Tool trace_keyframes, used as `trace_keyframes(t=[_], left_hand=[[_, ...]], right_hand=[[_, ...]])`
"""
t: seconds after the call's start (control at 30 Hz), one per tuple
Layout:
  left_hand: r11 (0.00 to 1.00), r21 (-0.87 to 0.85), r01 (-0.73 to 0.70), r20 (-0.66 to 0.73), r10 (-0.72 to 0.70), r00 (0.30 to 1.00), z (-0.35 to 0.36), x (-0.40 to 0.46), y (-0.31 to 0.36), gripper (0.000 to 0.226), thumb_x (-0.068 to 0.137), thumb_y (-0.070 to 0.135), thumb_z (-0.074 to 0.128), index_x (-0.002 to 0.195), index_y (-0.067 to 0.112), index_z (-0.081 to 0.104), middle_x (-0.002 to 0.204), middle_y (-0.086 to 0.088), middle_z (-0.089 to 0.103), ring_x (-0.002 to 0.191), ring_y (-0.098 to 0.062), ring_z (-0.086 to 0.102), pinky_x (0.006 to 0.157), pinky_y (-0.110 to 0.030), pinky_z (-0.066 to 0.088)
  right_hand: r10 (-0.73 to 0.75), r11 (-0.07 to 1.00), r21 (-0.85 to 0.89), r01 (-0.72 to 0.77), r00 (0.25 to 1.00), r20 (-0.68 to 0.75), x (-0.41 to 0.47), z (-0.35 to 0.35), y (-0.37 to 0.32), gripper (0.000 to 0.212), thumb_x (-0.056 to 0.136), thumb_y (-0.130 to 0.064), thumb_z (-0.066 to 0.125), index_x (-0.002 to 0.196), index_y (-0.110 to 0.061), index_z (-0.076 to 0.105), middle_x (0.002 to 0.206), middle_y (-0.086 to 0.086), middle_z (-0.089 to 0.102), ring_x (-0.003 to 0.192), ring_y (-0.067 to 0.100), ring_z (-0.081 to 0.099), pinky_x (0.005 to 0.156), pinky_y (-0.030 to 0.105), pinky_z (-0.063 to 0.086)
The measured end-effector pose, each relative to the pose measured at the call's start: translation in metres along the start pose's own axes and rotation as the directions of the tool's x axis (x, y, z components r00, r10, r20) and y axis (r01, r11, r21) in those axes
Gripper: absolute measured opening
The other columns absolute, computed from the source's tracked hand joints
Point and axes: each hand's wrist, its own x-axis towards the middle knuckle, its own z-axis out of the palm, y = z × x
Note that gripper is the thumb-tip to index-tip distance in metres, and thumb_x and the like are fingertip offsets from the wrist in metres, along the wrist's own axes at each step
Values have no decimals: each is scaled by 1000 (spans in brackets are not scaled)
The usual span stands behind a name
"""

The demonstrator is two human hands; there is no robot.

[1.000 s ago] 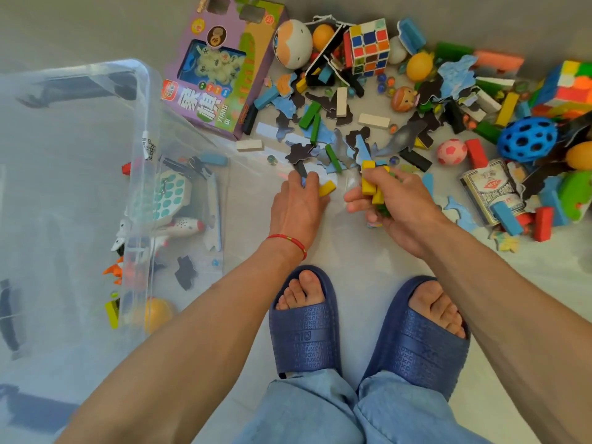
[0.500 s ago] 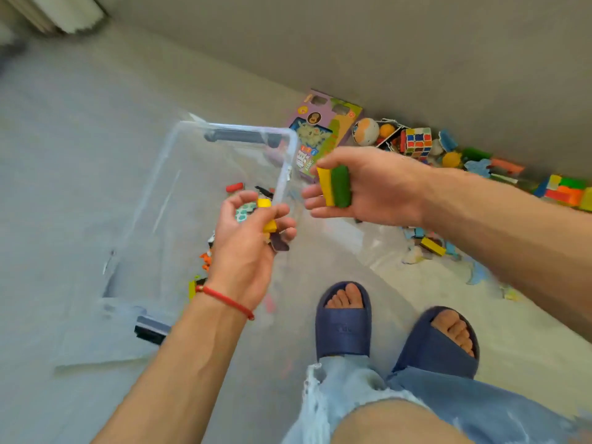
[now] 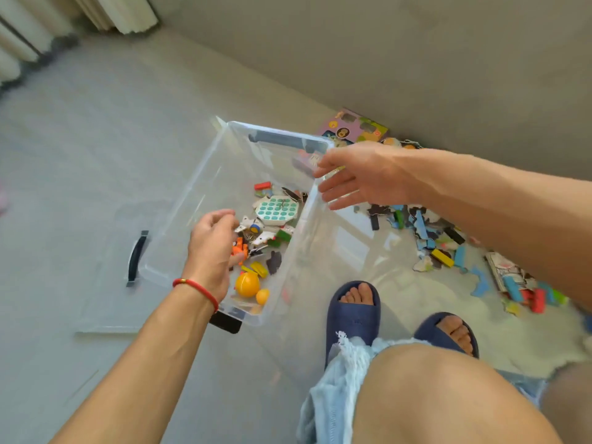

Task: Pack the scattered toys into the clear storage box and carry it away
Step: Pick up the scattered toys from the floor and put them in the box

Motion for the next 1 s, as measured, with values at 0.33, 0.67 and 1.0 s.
trace_keyframes(t=[0.33,0.67,1.0], left_hand=[[920,231,-316,535,151,831,177,-26,-53,23,87,6,56,88,26,67,97,4,71,97,-13,66,89,-40,57],[357,400,-844,868,149,474,300,24,-199,39,88,14,63,127,14,62,113,-13,60,104,-31,57,91,-36,48],[-58,135,-989,976,182,123,323,50,-215,32,83,18,73,112,7,64,97,-15,57,87,-33,53,63,-42,50]], right_hand=[[13,726,-590,-353,864,-502,10,-147,175,24,90,-21,59,106,-7,71,105,17,71,91,25,67,84,47,58],[-447,561,-781,-274,693,-565,64,-158,322,17,88,-19,69,102,-13,62,98,10,60,90,31,58,68,42,51],[-369,870,-481,-108,505,-780,46,-144,343,45,86,-3,64,128,-11,52,114,11,47,89,17,50,74,30,45]])
